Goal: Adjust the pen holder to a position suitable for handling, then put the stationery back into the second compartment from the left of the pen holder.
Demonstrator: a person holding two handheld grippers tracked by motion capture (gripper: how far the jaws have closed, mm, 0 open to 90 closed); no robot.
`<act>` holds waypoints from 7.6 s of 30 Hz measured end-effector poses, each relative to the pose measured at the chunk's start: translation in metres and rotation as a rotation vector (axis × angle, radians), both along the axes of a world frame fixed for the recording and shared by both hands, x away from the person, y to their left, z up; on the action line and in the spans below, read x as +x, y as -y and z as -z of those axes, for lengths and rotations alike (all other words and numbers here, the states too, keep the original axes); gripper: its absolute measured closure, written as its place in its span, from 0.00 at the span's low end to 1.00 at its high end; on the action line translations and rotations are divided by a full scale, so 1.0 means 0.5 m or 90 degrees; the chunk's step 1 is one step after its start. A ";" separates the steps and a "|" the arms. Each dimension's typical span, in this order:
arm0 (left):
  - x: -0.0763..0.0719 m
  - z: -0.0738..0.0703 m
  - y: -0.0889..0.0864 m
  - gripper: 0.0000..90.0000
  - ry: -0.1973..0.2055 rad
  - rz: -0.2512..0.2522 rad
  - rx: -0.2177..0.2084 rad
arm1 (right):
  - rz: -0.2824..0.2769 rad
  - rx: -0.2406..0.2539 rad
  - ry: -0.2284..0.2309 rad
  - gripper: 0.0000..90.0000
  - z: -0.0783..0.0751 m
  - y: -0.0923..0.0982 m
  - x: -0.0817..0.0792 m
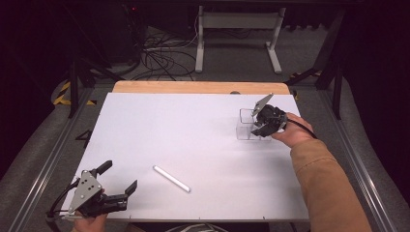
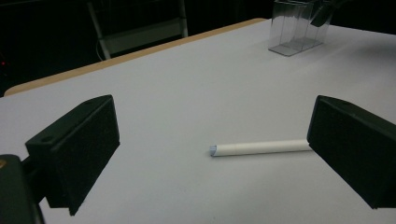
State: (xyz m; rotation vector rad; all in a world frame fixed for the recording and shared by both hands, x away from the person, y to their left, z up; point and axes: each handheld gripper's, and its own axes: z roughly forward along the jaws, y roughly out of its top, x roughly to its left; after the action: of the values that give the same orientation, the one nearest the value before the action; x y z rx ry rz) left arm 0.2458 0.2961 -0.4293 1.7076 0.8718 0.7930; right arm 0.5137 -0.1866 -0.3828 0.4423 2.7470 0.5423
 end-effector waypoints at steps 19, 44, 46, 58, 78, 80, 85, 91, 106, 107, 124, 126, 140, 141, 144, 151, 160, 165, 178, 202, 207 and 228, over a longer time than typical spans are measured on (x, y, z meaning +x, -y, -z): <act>0.001 0.001 0.000 0.03 -0.002 0.000 -0.001 | -0.025 0.001 0.024 0.86 -0.014 -0.001 -0.012; 0.001 0.001 0.003 0.04 -0.003 0.000 0.002 | -0.088 0.029 0.040 0.97 -0.057 -0.027 -0.070; 0.001 0.000 0.003 0.04 -0.002 0.001 0.002 | -0.090 0.032 0.044 0.97 -0.060 -0.031 -0.075; 0.001 0.000 0.003 0.04 -0.002 0.002 0.002 | -0.135 0.039 0.050 0.97 -0.090 -0.118 -0.124; 0.002 0.001 0.001 0.04 -0.004 0.006 -0.004 | -0.215 0.016 -0.002 0.97 -0.059 -0.276 -0.152; 0.002 0.001 0.001 0.04 -0.004 0.007 -0.004 | -0.219 0.010 -0.004 0.97 -0.054 -0.287 -0.153; 0.002 0.001 0.001 0.04 -0.002 0.009 -0.003 | -0.238 0.001 -0.017 0.97 -0.043 -0.313 -0.153; 0.004 0.002 0.002 0.04 -0.005 0.013 -0.004 | -0.252 -0.008 -0.027 0.97 -0.031 -0.329 -0.151; 0.004 0.002 0.002 0.04 -0.005 0.014 -0.006 | -0.245 -0.002 -0.032 0.89 -0.023 -0.330 -0.143; 0.004 0.001 0.002 0.04 -0.005 0.014 -0.007 | -0.243 0.011 -0.032 0.87 -0.026 -0.326 -0.143; 0.015 -0.001 0.001 0.03 -0.006 0.014 -0.014 | -0.155 0.317 0.042 0.26 -0.080 -0.267 -0.207; 0.016 -0.001 0.002 0.04 -0.006 0.016 -0.014 | -0.146 0.330 0.050 0.23 -0.082 -0.269 -0.216; 0.023 -0.003 0.002 0.04 -0.003 0.021 -0.017 | -0.106 0.384 0.021 0.12 -0.084 -0.294 -0.244; 0.022 -0.003 0.002 0.04 -0.002 0.020 -0.016 | -0.102 0.384 0.022 0.10 -0.084 -0.297 -0.246; 0.021 -0.003 0.002 0.04 -0.002 0.019 -0.017 | -0.101 0.390 0.018 0.06 -0.083 -0.304 -0.251; 0.020 -0.002 0.000 0.04 -0.003 0.017 -0.019 | -0.114 0.416 0.021 0.00 -0.079 -0.315 -0.262; 0.018 -0.003 -0.002 0.04 0.001 0.015 -0.022 | -0.120 0.427 -0.023 0.04 -0.077 -0.332 -0.277; 0.017 -0.004 -0.003 0.04 0.003 0.014 -0.023 | -0.124 0.400 -0.015 0.19 -0.077 -0.344 -0.292; 0.014 -0.004 -0.005 0.04 0.005 0.013 -0.025 | -0.052 0.312 -0.086 0.24 -0.053 -0.389 -0.292; 0.012 -0.005 -0.009 0.04 0.008 0.009 -0.025 | -0.032 0.162 -0.052 0.39 0.040 -0.473 -0.298; 0.012 -0.005 -0.009 0.04 0.007 0.010 -0.025 | -0.025 0.145 -0.067 0.44 0.059 -0.487 -0.296; 0.011 -0.005 -0.007 0.04 0.007 0.011 -0.025 | 0.016 0.093 -0.111 0.71 0.114 -0.524 -0.276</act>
State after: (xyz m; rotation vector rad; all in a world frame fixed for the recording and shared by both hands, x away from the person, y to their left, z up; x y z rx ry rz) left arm 0.2515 0.2998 -0.4268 1.6728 0.8597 0.7681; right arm 0.3757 0.0752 -0.4398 0.5838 2.8730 0.7327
